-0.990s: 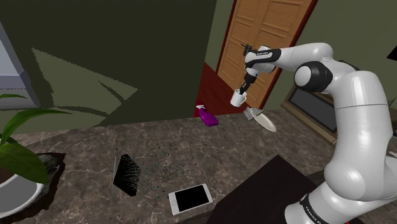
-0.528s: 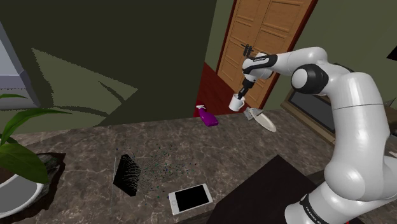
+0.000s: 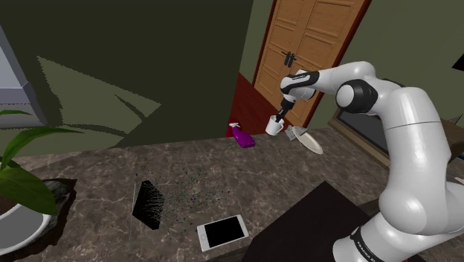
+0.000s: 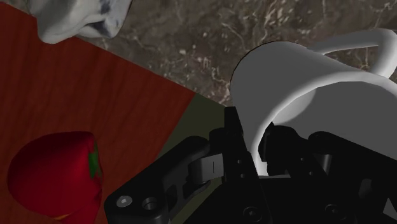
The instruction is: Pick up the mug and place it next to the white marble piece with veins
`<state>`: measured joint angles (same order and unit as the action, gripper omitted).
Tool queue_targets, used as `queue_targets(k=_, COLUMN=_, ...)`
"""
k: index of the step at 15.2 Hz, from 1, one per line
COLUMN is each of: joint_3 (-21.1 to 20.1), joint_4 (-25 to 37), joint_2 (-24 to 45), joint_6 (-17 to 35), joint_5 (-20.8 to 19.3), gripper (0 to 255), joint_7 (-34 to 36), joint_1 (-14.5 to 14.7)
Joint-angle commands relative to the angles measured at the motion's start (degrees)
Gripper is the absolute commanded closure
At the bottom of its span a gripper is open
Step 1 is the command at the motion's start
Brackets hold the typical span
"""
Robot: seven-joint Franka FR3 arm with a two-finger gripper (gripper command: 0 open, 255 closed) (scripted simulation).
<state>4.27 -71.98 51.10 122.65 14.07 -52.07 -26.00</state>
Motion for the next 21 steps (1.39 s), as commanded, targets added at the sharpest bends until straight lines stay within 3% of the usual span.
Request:
queue_targets(k=1, joint_3=-0.1, joint_4=0.1, joint_2=0.8, joint_6=0.8, joint_5=0.1, gripper=255, joint_7=-0.1, joint_1=0.0)
queue_targets(k=15, joint_3=-0.4, joint_4=0.7, joint_2=3.9, joint_6=3.2, joint_5=0.4, gripper=255, joint_7=-0.6, joint_1=-0.2)
queue_targets(k=16, joint_3=-0.4, joint_4=0.7, joint_2=3.9, joint_6=3.2, joint_5=0.4, gripper=0, joint_7=-0.6, joint_1=-0.2)
queue_targets(k=21, joint_3=-0.4, joint_4=0.7, joint_2=3.9, joint_6=3.2, joint_5=0.4, gripper=0, joint_7=-0.6, joint_1=-0.2)
